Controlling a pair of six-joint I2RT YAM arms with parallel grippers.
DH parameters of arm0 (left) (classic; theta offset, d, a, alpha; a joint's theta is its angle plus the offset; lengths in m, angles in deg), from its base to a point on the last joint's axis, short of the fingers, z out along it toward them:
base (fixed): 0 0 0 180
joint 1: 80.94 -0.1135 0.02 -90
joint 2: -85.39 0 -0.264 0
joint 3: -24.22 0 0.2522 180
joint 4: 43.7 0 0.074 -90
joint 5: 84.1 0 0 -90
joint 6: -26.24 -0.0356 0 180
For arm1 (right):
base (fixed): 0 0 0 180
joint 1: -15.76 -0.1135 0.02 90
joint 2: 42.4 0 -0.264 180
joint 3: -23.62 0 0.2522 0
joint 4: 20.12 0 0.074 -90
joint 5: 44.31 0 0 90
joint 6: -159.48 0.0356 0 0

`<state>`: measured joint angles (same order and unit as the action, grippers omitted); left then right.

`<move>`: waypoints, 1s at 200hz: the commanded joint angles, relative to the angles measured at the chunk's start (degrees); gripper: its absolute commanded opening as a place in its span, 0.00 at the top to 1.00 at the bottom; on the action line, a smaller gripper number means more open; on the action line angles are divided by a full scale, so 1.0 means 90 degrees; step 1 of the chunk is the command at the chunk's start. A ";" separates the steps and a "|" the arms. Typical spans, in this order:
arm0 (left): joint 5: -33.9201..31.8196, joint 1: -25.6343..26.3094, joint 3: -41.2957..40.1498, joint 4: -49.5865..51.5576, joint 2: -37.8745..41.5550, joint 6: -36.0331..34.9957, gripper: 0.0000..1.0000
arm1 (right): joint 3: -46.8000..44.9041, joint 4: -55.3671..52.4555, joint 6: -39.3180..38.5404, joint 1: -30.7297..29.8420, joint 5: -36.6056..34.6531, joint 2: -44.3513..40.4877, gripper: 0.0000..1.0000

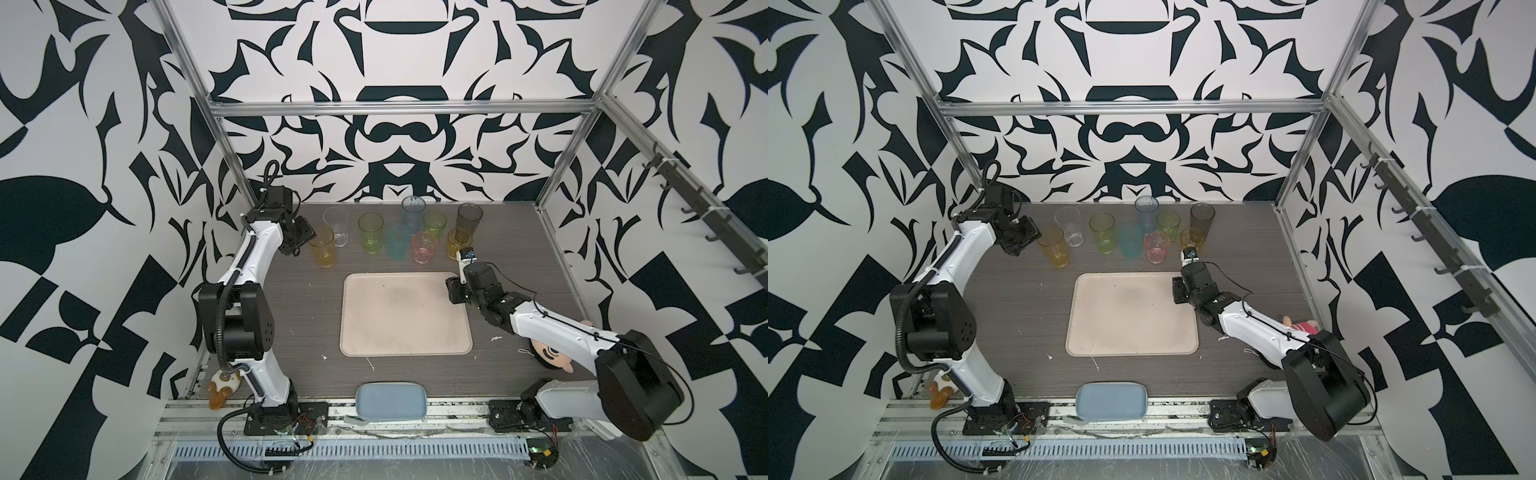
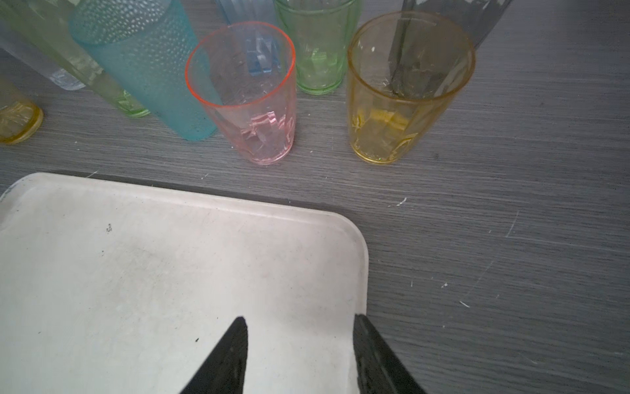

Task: Place the glasses into the tray
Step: Pick up the glass from the top-left of the table.

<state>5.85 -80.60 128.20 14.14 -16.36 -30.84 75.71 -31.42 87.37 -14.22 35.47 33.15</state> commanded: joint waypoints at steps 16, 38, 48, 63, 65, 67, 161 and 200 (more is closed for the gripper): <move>-0.0004 -0.0016 0.0145 0.0465 -0.0125 -0.0207 0.43 | 0.0286 0.0152 0.0033 0.0000 0.0067 0.0094 0.47; 0.0065 -0.0017 0.0115 0.0411 -0.0171 -0.0221 0.47 | 0.0307 0.0117 0.0033 -0.0002 0.0032 0.0130 0.47; 0.0119 -0.0015 0.0144 0.0427 -0.0220 -0.0255 0.47 | 0.0302 0.0116 0.0015 -0.0001 0.0016 0.0121 0.47; 0.0168 -0.0013 0.0214 0.0499 -0.0307 -0.0316 0.49 | 0.0299 0.0108 0.0009 -0.0004 -0.0002 0.0106 0.47; 0.0166 -0.0017 0.0226 0.0507 -0.0323 -0.0323 0.49 | 0.0301 0.0108 0.0011 -0.0001 -0.0004 0.0110 0.47; 0.0168 -0.0018 0.0236 0.0512 -0.0332 -0.0332 0.50 | 0.0302 0.0108 0.0008 0.0000 -0.0006 0.0111 0.47; 0.0164 -0.0009 0.0404 0.0728 -0.0628 -0.0465 0.75 | 0.0301 0.0098 -0.0001 -0.0005 -0.0005 0.0121 0.48; 0.0052 -0.0012 0.0358 0.0798 -0.0560 -0.0514 0.83 | 0.0311 0.0098 -0.0002 -0.0003 -0.0002 0.0131 0.48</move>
<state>7.16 -80.60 129.99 17.98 -21.48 -35.12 76.45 -31.47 87.34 -14.22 35.86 34.57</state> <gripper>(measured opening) 0.191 0.522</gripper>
